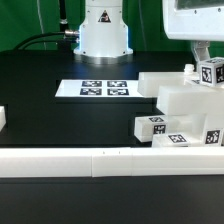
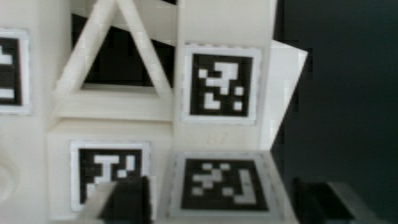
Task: Assemble chair
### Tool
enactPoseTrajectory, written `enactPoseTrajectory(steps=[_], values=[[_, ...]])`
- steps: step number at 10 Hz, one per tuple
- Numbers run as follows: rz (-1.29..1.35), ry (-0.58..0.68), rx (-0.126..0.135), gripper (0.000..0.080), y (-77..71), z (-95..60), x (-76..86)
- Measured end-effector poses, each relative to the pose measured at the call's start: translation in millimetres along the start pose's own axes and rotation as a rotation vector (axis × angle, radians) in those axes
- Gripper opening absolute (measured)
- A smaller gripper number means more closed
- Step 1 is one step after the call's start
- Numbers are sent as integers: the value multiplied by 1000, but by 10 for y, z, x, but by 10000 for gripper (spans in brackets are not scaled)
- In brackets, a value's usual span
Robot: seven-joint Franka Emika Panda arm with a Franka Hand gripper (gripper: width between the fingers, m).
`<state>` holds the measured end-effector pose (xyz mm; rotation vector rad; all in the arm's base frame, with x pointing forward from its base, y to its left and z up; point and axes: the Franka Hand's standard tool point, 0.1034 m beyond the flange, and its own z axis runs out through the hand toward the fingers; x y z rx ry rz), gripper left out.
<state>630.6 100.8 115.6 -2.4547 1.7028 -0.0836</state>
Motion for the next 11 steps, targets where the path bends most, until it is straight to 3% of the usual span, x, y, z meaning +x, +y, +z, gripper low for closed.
enactPoseTrajectory(steps=[1,2,3,7,8,11], values=[[-17,1,0,543,8,-1,34],[-40,2,0,617,12,-2,58],[-174,3,-1,640,15,-4,70],[-442,3,-1,649,14,-4,68],[-615,10,-21,649,14,-13,64],[-987,24,-45,649,18,-13,72]])
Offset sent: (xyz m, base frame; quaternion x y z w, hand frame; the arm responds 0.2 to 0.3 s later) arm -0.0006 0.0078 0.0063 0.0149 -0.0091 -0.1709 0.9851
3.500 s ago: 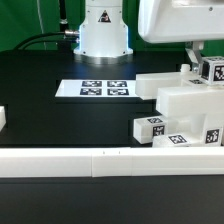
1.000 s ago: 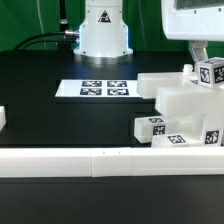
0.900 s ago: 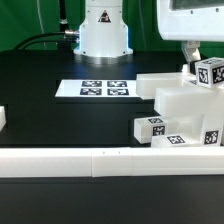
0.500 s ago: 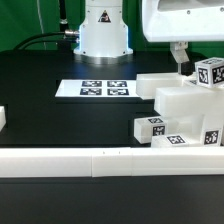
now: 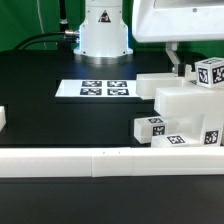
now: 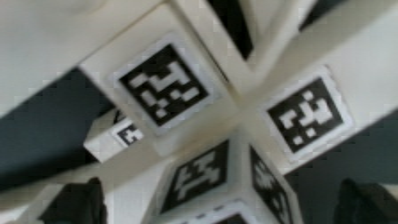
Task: Assemble chair
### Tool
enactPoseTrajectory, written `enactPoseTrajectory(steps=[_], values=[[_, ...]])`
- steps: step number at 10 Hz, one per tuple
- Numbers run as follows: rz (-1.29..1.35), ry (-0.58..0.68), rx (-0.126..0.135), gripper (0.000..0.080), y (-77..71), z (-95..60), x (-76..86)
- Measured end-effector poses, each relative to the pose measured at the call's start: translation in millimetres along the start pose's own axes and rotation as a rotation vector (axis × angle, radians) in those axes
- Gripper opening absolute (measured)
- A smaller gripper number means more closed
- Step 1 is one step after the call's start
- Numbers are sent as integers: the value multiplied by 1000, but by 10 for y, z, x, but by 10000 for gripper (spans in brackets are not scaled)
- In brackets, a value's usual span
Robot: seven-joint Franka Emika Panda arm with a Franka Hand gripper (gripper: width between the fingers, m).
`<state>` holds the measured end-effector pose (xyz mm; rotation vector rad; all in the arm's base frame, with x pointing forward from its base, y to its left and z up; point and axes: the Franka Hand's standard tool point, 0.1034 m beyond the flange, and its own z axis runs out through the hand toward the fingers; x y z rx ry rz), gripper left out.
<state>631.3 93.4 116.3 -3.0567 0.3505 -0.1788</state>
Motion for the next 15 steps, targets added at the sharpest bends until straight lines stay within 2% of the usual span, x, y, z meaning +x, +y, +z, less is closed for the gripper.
enactPoseTrajectory(steps=[3,5,7,8,12,15], values=[[-241,1,-21,649,-12,2,-8],[-330,0,-23,649,-5,3,-7],[-321,0,-23,370,-3,5,-8],[-321,0,-23,265,-3,5,-8],[-212,6,-19,265,25,13,6],[129,28,5,265,34,20,27]])
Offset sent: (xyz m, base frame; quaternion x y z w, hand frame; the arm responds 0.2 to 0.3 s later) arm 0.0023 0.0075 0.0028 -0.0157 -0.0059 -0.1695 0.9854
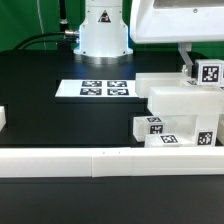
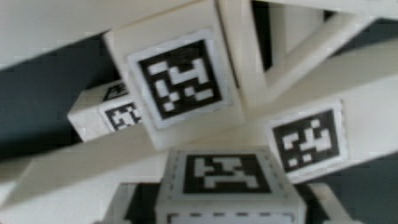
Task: Assemble chair
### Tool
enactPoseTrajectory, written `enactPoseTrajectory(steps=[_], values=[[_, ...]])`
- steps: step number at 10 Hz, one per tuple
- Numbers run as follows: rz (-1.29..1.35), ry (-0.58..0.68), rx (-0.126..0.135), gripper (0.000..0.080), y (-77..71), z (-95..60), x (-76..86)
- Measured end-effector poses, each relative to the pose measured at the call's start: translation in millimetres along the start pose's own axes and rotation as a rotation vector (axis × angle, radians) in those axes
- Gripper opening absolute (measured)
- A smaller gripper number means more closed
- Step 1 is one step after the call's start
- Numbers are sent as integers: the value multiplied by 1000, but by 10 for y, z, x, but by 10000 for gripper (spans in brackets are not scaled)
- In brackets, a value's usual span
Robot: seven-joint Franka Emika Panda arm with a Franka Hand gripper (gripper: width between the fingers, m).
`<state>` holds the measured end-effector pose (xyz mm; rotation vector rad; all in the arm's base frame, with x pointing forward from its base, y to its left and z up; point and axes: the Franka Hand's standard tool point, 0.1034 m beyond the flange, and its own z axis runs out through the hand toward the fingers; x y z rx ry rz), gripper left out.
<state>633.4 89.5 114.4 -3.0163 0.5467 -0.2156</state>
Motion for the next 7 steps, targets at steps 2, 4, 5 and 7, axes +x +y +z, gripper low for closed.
enactPoseTrajectory(steps=[2,4,5,7], values=[[223,-3,20,265,-4,3,2],[454,-11,25,266,-17,6,-4],[533,-20,20,266,-15,6,2],[686,-40,2,266,19,7,16]])
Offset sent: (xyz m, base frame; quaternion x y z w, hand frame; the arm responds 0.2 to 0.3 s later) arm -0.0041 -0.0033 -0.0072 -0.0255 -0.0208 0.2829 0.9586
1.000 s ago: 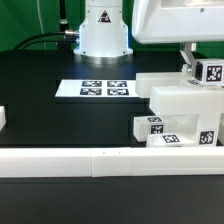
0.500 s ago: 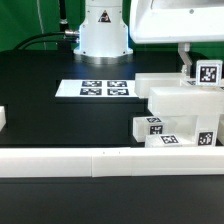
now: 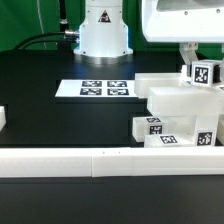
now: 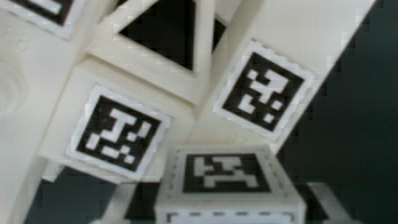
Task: Assemble chair
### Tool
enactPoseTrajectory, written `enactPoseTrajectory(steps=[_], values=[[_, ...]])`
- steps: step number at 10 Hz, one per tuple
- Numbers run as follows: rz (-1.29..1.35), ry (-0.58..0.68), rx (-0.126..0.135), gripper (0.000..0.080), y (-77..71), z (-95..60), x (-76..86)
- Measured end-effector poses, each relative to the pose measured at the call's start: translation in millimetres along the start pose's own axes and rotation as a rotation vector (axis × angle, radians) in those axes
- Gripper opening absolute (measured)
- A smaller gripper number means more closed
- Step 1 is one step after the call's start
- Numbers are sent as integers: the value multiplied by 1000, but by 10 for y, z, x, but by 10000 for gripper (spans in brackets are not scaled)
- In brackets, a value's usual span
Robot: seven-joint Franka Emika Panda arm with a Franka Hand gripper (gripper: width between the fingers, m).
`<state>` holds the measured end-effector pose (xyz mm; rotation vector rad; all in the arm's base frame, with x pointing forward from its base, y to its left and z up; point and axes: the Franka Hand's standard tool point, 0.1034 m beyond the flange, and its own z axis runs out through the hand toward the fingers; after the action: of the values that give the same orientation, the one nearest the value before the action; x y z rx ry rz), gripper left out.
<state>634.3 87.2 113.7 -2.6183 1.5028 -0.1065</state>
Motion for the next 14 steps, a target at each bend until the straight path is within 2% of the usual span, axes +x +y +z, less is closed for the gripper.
enactPoseTrajectory(steps=[2,3,4,5,9,10,14], values=[[33,0,2,266,-5,0,-5],[-14,0,2,446,-4,-2,3],[-55,2,4,576,-9,-14,26],[-103,4,7,626,-31,-29,29],[-391,7,0,648,-21,-25,35],[-544,-1,-21,649,-1,-26,26],[-972,12,-54,649,-2,-27,19]])
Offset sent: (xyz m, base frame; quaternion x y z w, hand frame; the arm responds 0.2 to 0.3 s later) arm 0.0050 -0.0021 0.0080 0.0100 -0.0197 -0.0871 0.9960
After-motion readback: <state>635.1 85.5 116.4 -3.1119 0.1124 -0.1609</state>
